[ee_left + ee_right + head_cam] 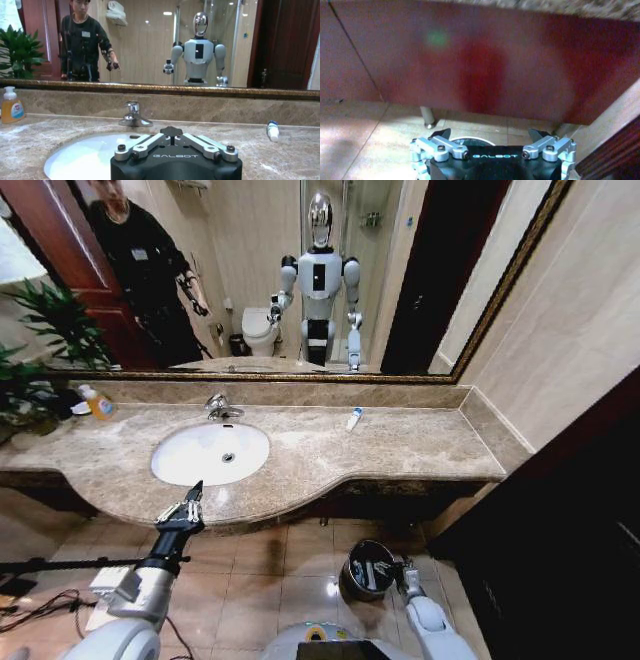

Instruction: Pick up the trash from the sink and place it in the trash bin.

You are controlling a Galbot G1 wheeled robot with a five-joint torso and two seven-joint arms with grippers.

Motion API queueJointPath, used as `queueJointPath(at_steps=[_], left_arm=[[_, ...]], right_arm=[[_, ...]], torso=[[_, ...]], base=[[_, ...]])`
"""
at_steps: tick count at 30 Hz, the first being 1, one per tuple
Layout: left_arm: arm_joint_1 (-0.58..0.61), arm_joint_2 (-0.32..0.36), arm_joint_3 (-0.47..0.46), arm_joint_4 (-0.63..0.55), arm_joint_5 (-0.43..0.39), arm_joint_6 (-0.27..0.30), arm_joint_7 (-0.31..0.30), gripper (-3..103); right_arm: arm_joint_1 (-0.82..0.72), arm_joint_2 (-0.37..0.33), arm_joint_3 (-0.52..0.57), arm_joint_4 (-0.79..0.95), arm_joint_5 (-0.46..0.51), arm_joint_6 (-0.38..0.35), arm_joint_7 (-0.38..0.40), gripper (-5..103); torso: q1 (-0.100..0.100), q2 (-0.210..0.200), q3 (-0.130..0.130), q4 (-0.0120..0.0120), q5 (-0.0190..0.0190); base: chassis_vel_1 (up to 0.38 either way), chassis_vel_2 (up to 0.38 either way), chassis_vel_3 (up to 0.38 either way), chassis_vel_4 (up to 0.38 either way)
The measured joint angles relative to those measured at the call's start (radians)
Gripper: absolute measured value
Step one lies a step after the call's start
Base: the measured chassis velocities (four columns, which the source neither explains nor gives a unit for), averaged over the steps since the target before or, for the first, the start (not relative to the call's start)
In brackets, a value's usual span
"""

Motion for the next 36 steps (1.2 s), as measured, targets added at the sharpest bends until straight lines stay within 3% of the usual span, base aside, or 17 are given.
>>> queueJointPath(at_steps=[10, 21, 28, 31, 36], left_arm=[[0.000, 0.000, 0.000, 0.000, 0.000, 0.000, 0.000, 0], [0.000, 0.000, 0.000, 0.000, 0.000, 0.000, 0.000, 0], [0.000, 0.000, 0.000, 0.000, 0.000, 0.000, 0.000, 0], [0.000, 0.000, 0.000, 0.000, 0.000, 0.000, 0.000, 0], [0.000, 0.000, 0.000, 0.000, 0.000, 0.000, 0.000, 0]], right_arm=[[-0.162, -0.062, 0.002, 0.323, 0.114, -0.029, 0.063, 100], [-0.331, -0.102, 0.024, 0.687, 0.174, -0.065, 0.127, 100], [-0.326, -0.093, 0.009, 0.830, 0.214, -0.142, 0.166, 100], [-0.245, -0.092, -0.007, 0.904, 0.240, -0.227, 0.202, 100], [-0.119, -0.114, -0.025, 0.920, 0.278, -0.305, 0.227, 100]], torso=[[0.000, 0.000, 0.000, 0.0000, 0.0001], [0.000, 0.000, 0.000, -0.0001, 0.0001], [0.000, 0.000, 0.000, -0.0001, 0.0000], [0.000, 0.000, 0.000, -0.0001, -0.0001], [0.000, 0.000, 0.000, 0.0000, 0.0001]], base=[[0.000, 0.000, 0.000, 0.000], [0.000, 0.000, 0.000, 0.000], [0.000, 0.000, 0.000, 0.000], [0.000, 0.000, 0.000, 0.000], [0.000, 0.000, 0.000, 0.000]])
